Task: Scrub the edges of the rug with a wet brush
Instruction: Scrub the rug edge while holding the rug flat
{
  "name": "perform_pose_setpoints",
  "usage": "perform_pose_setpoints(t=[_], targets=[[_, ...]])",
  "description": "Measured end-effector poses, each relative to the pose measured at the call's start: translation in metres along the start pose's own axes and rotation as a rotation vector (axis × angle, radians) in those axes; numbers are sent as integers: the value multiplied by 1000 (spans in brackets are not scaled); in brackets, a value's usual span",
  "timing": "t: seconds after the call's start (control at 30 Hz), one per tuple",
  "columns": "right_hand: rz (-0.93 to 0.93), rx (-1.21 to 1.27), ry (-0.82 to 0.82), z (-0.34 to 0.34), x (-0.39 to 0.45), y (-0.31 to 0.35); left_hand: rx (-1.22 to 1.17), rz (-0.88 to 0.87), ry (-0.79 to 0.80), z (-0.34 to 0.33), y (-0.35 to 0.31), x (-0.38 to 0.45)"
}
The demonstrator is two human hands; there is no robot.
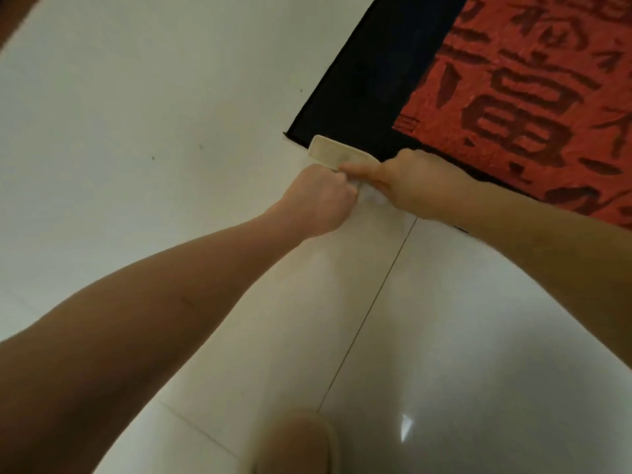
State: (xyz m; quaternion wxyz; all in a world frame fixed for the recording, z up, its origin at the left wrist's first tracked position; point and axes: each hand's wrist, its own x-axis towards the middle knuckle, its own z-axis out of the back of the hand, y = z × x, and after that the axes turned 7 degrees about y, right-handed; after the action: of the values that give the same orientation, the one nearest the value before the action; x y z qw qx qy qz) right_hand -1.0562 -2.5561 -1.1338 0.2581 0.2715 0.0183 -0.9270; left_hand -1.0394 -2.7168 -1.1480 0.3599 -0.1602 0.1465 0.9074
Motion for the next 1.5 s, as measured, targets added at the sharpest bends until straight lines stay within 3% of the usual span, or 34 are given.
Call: perform_pose_setpoints(t=[0.07,0.17,0.33,0.47,0.57,0.67,0.77,1.0,1.2,1.4,1.5], targets=[[17,-15,-34,14,38,21,23,-74,-86,0,1,0],[37,1,-100,19,60,32,21,-17,-59,-2,6,-3],[-20,123,60,-19,-37,-11,29,76,57,-3,-2,0],[28,23,-37,17,34,17,82,29,103,5,-5,1],[54,114,-60,23,71,35,90,10,-8,3,1,-1],[73,113,-29,0,23,8,56,33,53,-7,1,0],[-38,126,61,-21,-33,-10,124,27,47,-5,-1,-1],[-20,234,-70,-8,18,24,129,-9,65,1,-1,0],[-146,123,111,-45,-108,-49,237,-6,128,4,-8,2],[-79,156,-66,-34,-30,-3,204,31,116,9,-15,-2],[-109,147,-29,-61,-82,-42,232,52,139,8,-13,-4]])
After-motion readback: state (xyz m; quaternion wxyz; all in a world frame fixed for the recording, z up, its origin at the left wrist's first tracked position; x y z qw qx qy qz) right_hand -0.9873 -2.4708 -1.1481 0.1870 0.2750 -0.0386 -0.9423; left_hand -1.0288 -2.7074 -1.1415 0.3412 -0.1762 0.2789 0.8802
